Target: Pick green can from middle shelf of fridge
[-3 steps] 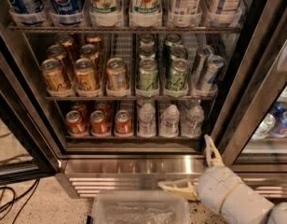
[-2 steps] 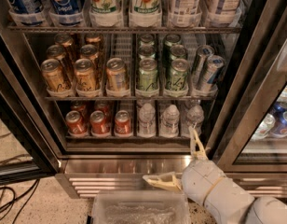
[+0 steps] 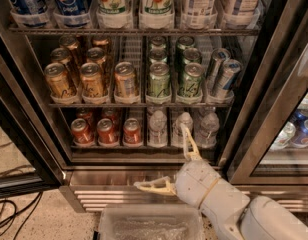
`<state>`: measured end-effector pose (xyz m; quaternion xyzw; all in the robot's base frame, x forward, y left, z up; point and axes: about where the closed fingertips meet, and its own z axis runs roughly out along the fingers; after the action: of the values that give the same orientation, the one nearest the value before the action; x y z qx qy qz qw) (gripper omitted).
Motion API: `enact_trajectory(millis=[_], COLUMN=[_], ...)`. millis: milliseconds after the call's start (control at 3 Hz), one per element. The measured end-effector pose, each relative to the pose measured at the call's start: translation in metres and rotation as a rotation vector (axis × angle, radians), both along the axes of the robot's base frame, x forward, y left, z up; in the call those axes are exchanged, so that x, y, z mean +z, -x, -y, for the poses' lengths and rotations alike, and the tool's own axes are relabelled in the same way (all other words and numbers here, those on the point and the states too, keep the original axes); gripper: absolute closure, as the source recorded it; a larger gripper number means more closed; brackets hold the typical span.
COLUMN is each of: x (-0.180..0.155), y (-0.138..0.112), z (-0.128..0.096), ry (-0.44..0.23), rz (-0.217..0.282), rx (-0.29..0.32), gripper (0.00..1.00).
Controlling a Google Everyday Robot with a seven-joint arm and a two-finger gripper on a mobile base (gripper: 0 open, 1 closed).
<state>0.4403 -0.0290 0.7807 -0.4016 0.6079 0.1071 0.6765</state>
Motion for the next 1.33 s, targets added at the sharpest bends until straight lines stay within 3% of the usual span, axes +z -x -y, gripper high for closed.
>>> enact_trajectory(millis=[333,1000,1333], x=[0.0121,0.0123,0.0136], y=[0.0005,-0.0044,-0.0070], z=[-0.0089,-0.0042,-0.0031], ry=[-0.040,-0.076,-0.081], rz=[0.076,0.067,0.100], rx=[-0.038,-0.060,-0.109], gripper=[0.00,0.00,0.00])
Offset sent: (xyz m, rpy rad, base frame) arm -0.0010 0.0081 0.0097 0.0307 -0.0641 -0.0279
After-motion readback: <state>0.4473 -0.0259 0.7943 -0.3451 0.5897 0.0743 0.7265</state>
